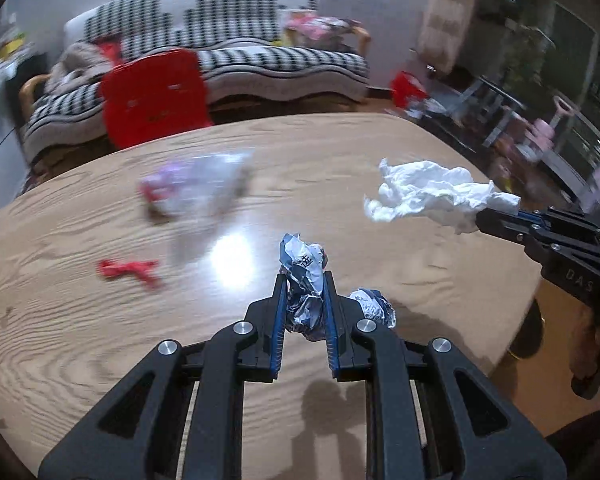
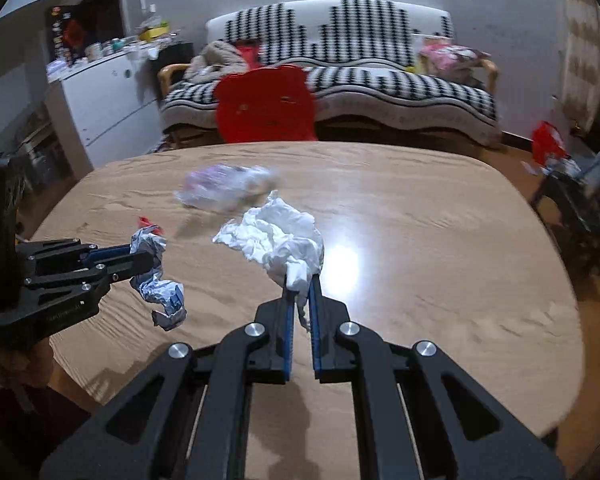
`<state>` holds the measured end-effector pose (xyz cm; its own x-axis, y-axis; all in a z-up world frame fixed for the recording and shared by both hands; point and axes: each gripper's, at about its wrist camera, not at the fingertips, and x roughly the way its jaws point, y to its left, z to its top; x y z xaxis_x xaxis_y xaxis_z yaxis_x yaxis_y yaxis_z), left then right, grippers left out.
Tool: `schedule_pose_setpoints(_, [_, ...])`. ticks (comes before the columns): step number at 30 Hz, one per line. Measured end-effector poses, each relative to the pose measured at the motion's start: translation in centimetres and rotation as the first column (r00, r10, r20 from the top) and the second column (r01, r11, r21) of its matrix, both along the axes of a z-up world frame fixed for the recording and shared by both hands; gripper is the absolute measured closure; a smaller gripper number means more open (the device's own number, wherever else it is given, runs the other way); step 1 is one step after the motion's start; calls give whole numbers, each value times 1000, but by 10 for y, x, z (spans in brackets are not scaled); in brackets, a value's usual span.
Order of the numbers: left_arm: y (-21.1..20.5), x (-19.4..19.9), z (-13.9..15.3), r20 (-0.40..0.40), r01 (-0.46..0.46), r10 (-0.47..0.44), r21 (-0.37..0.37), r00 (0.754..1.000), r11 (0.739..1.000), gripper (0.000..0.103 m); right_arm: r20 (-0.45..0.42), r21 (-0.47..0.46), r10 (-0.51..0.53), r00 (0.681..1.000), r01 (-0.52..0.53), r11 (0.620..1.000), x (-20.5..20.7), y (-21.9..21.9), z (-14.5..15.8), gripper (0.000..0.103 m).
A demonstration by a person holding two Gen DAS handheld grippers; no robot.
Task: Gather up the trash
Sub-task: 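Carry the foil and tissue to the black bin and open both grippers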
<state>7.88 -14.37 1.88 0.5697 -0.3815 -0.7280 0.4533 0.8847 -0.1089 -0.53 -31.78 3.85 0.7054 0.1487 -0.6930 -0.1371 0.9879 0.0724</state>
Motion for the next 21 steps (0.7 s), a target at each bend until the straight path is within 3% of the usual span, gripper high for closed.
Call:
schedule_pose_setpoints(5, [-78,-26,-6,-9,137,-136,4,991,991,87,-1,-8,-109,994,109,994,-49,-70,-1,95])
schedule_pose_setpoints(9, [-141,-50,-12,-22,251,-251,-10,968,968,87,6,4,-217,976,217,976,-91,-128,-2,95])
schedule_pose_setpoints(16, [-248,-103,-29,-50,435,-438,-51,898,899,87,-36,19,-420,907,421,907,-168,-230,-26,95])
schedule_pose_setpoints(21, [-311,-141,-55,-94,541,-543,-52,834,840,87,-115,21,-549,828,554,832,-211,-291,-58,95])
